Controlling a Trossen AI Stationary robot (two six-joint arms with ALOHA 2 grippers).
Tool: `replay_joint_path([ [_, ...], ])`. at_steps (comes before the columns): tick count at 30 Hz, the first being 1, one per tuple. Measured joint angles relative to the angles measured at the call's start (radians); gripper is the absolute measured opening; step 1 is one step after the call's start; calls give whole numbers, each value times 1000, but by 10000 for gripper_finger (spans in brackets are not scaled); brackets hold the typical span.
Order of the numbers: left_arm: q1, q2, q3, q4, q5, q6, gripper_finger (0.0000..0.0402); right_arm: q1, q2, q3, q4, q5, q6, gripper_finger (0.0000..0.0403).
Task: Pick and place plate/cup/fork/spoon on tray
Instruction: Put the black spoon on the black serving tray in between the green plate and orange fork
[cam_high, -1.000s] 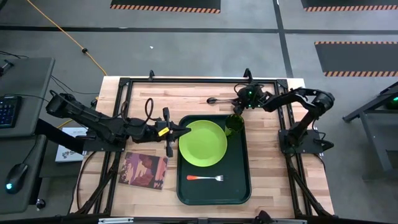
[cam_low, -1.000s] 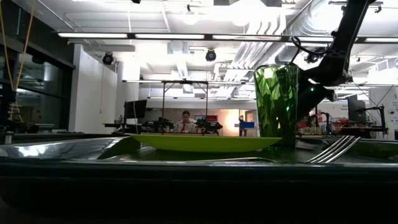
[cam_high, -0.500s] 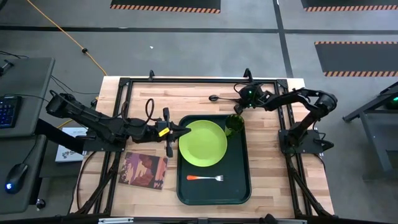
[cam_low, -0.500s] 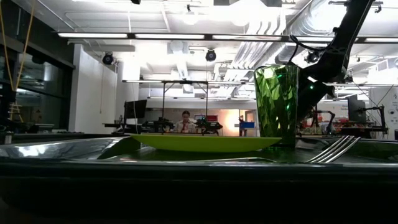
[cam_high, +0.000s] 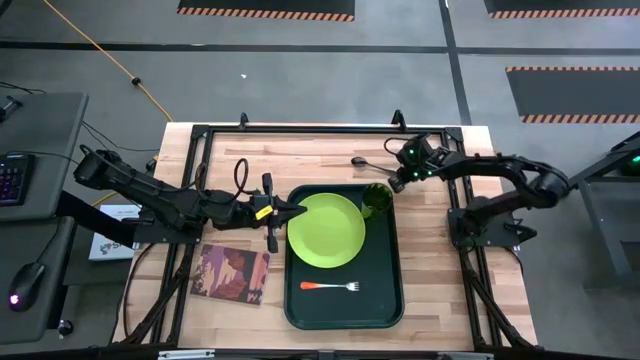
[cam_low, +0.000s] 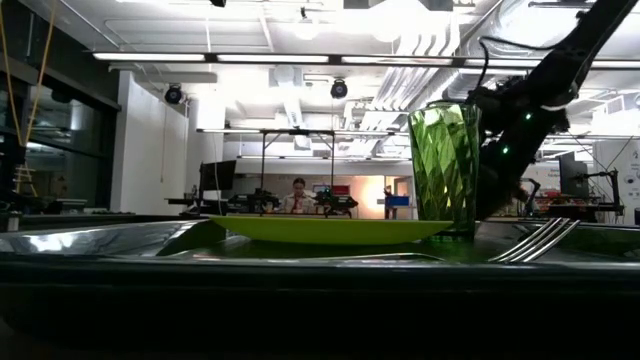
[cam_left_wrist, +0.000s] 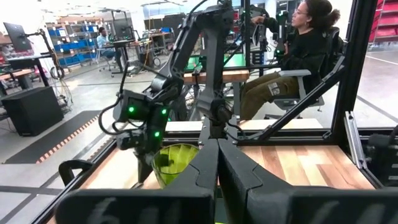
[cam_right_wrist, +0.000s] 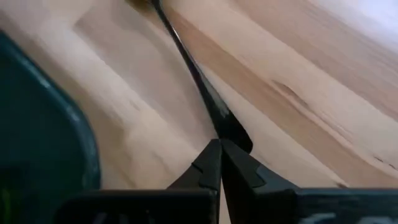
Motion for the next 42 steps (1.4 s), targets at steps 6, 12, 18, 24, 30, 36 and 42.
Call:
replay_joint_path([
  [6, 0, 0, 0, 2, 0, 0, 0, 52, -123, 1, -218, 64, 27, 0],
  [12, 0, 0, 0, 12, 0, 0, 0, 117, -222, 3, -166, 86, 58, 0],
  [18, 0, 0, 0, 15, 2, 0, 0, 119, -198, 5, -11, 78, 79, 0],
  [24, 0, 0, 0, 15, 4, 0, 0, 56, -63, 5, 108, 10, 76, 16],
  [30, 0, 0, 0, 15, 4, 0, 0, -3, 82, 6, 263, -64, 44, 103],
  [36, 0, 0, 0, 15, 4, 0, 0, -21, 188, 6, 330, -38, -36, 180],
  [42, 0, 0, 0, 15, 4, 0, 1, -21, 240, 10, 368, -8, -99, 196],
])
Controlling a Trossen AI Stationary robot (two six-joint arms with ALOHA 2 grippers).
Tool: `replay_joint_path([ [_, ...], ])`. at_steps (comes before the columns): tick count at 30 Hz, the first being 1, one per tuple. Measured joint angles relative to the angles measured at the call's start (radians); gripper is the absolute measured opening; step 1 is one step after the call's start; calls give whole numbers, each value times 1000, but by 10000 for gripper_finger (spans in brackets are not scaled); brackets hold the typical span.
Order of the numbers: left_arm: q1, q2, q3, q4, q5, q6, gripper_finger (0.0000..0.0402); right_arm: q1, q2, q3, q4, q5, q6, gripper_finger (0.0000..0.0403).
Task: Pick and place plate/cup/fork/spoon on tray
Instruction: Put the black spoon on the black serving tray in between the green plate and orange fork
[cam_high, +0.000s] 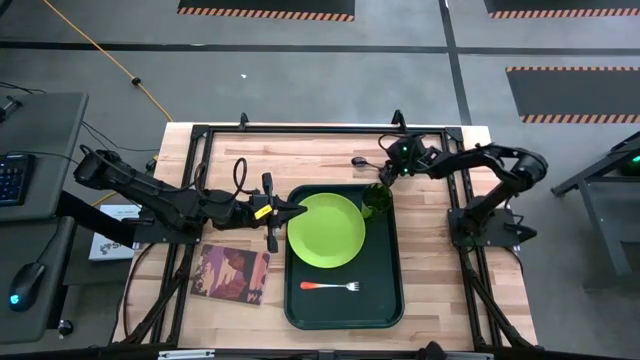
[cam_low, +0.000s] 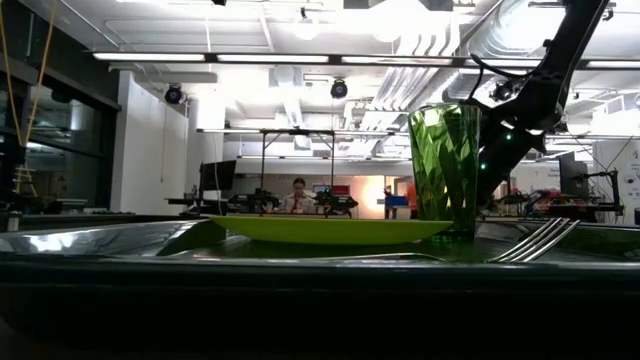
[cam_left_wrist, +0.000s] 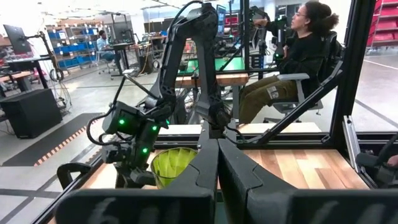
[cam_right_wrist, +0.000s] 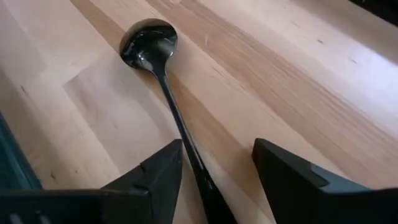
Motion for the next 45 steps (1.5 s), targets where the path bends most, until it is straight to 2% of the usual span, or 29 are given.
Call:
replay_joint_path([
  [4, 0, 0, 0, 0, 0, 0, 1, 2, 2, 0, -2, 28, -30, 185],
  [7, 0, 0, 0, 0, 0, 0, 1, 2, 2, 0, -8, 56, -40, 158],
  [16, 0, 0, 0, -7, 0, 0, 1, 2, 1, 1, -76, 199, -90, 14],
  [22, 0, 0, 0, -7, 0, 0, 1, 0, -7, -1, -82, 231, -58, 9],
  [26, 0, 0, 0, -8, 0, 0, 1, 1, -63, -5, -125, 228, -38, 6],
  [35, 0, 0, 0, -9, 0, 0, 1, 58, -289, -8, -307, 209, -19, 2],
  [45, 0, 0, 0, -8, -1, 0, 1, 92, -555, -7, -392, 225, 15, 1],
])
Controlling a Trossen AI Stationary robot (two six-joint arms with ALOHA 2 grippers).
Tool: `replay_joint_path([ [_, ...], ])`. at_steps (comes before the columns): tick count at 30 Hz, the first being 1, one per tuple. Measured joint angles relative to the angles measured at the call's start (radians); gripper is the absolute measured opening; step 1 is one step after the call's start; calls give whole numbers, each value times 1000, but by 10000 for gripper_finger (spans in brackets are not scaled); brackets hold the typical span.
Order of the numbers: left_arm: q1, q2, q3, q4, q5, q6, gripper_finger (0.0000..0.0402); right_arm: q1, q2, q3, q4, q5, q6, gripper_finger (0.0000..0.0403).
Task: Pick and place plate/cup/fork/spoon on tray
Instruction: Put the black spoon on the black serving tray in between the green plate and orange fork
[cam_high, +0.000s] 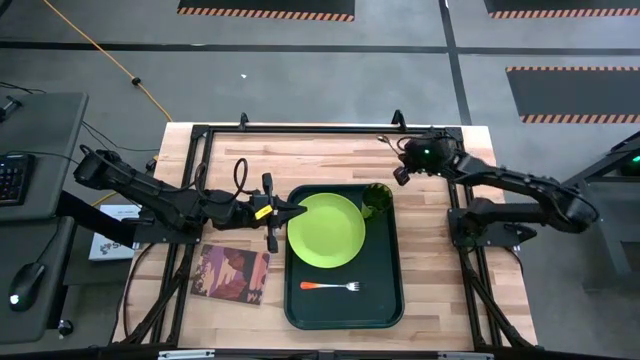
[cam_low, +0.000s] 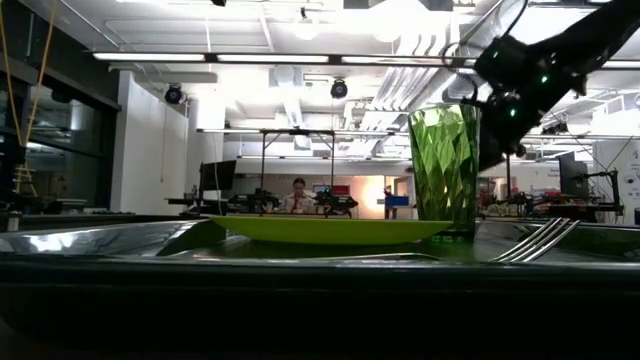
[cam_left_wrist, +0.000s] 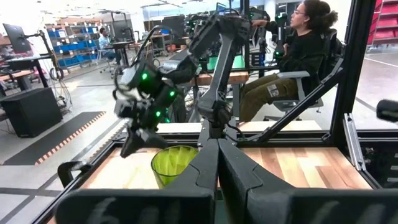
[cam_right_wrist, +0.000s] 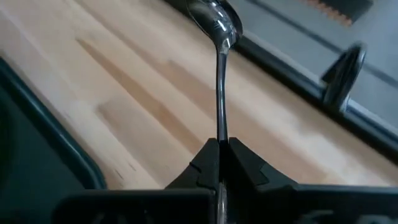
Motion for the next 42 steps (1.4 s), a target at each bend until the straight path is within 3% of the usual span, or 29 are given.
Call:
replay_joint_path([
  [9, 0, 0, 0, 0, 0, 0, 0, 78, -227, 2, 1, -9, 53, 0],
  [17, 0, 0, 0, 1, 0, 0, 0, 231, -271, 2, 176, -12, 101, 0],
  [24, 8, 0, 0, 3, -4, 19, 0, 386, -186, 3, 448, -12, 113, 0],
  [36, 87, 57, 2, 17, -13, 64, 0, 591, 130, 3, 983, -70, 108, 0],
  [42, 145, 132, -29, 200, 52, 118, 14, 611, 191, 3, 1104, -123, 136, 0],
])
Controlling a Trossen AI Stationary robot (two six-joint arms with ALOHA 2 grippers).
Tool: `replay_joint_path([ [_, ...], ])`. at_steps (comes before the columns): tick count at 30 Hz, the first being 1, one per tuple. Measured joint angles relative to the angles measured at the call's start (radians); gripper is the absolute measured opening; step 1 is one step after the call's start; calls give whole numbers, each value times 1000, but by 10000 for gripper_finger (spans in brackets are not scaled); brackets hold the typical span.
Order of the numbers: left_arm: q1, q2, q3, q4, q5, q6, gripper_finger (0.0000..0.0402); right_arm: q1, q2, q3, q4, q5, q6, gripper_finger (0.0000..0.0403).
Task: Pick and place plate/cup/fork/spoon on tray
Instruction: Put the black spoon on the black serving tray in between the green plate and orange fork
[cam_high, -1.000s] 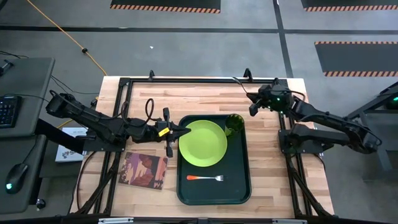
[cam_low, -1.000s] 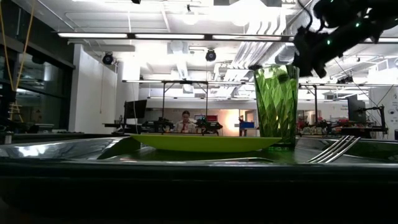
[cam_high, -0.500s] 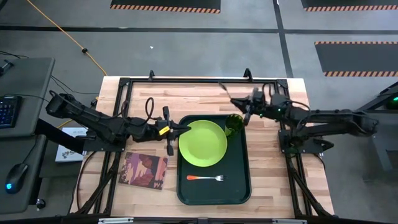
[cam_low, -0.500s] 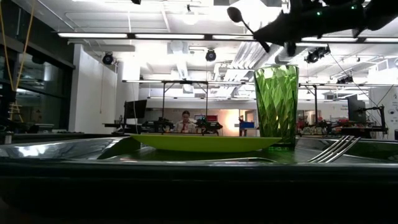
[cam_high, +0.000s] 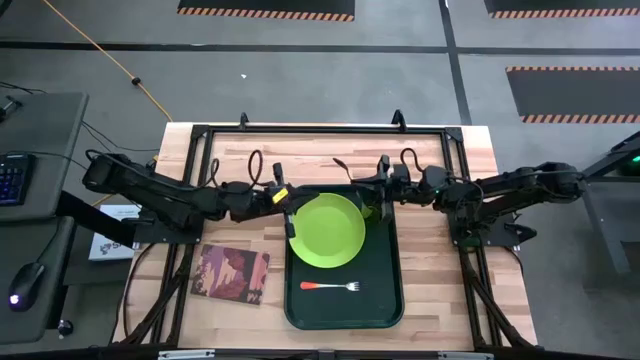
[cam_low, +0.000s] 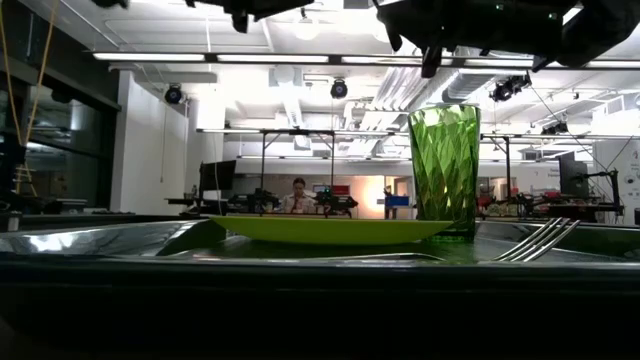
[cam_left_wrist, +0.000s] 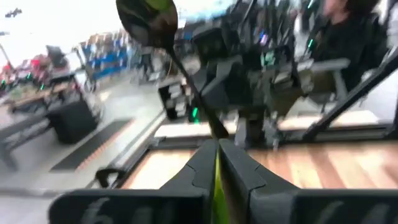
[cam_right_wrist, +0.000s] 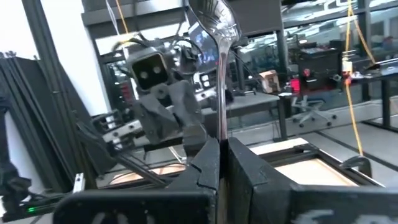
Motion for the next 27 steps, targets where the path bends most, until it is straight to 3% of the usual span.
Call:
replay_joint_path([
  [4, 42, 10, -61, 179, 104, -6, 50, 13, 0, 0, 6, -22, 4, 0],
  [9, 95, 9, -95, 285, 301, -142, 121, 51, 0, 0, 40, -25, 0, 0],
  [16, 111, 83, -83, 362, 403, -214, 208, 114, 90, 79, 58, -44, -10, 0],
  [22, 102, 107, -67, 384, 431, -197, 227, 134, 216, 197, 28, -125, -2, 0],
  [27, 86, 98, -66, 384, 470, -184, 226, 137, 260, 244, -34, -118, -4, 3],
])
